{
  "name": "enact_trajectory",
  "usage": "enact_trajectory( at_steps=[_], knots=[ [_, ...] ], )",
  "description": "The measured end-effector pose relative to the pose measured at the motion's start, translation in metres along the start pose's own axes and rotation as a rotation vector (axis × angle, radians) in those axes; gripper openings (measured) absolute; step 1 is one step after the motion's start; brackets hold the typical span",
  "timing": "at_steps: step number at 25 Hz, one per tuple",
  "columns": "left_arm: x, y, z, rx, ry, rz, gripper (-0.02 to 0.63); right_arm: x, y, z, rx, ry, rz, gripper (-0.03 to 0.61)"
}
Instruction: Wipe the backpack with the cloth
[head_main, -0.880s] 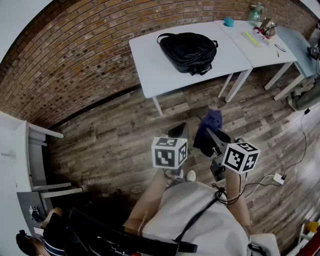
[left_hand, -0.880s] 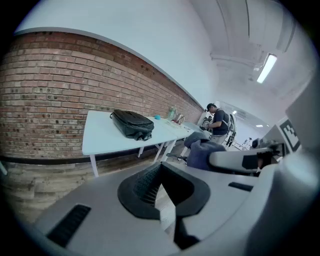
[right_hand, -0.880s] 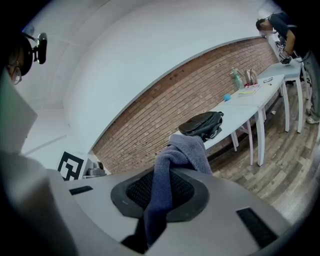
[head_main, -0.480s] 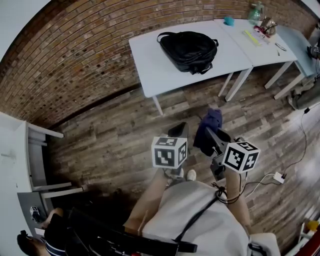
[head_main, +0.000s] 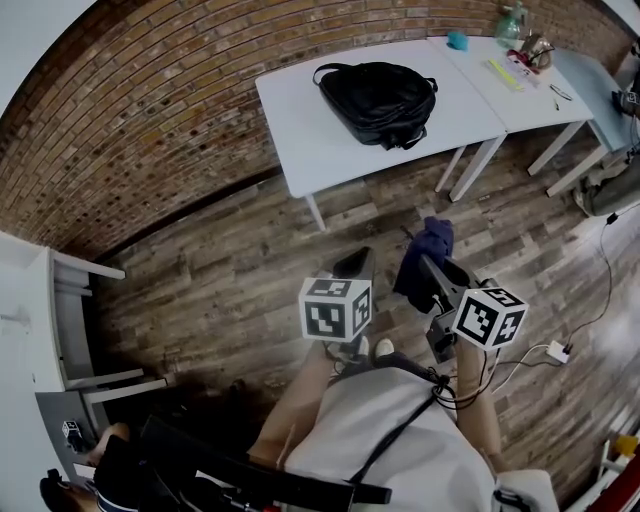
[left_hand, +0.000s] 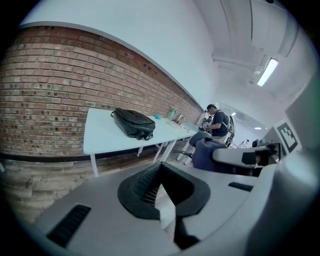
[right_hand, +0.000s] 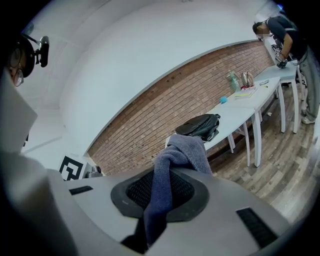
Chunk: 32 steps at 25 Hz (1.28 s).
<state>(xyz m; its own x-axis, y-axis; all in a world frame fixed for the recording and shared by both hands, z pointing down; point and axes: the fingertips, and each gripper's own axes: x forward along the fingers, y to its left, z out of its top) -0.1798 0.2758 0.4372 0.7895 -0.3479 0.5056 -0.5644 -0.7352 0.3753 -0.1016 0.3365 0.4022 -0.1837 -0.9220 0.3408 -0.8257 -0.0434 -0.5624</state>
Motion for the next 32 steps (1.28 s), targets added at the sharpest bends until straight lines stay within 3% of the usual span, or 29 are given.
enact_trajectory(
  at_steps=[10, 21, 32],
  knots=[
    [0.026, 0.005, 0.0, -0.023, 0.019, -0.013, 0.004, 0.002, -0.033, 0.012, 0.004, -0.026, -0.058, 0.046],
    [0.1, -0.018, 0.056, -0.042, -0.021, 0.009, 0.003, 0.031, -0.09, 0.075, -0.011, 0.011, 0.01, 0.046],
    [0.144, -0.02, 0.069, -0.121, -0.024, 0.068, 0.003, 0.05, -0.132, 0.102, -0.024, 0.072, 0.06, 0.046]
  ],
)
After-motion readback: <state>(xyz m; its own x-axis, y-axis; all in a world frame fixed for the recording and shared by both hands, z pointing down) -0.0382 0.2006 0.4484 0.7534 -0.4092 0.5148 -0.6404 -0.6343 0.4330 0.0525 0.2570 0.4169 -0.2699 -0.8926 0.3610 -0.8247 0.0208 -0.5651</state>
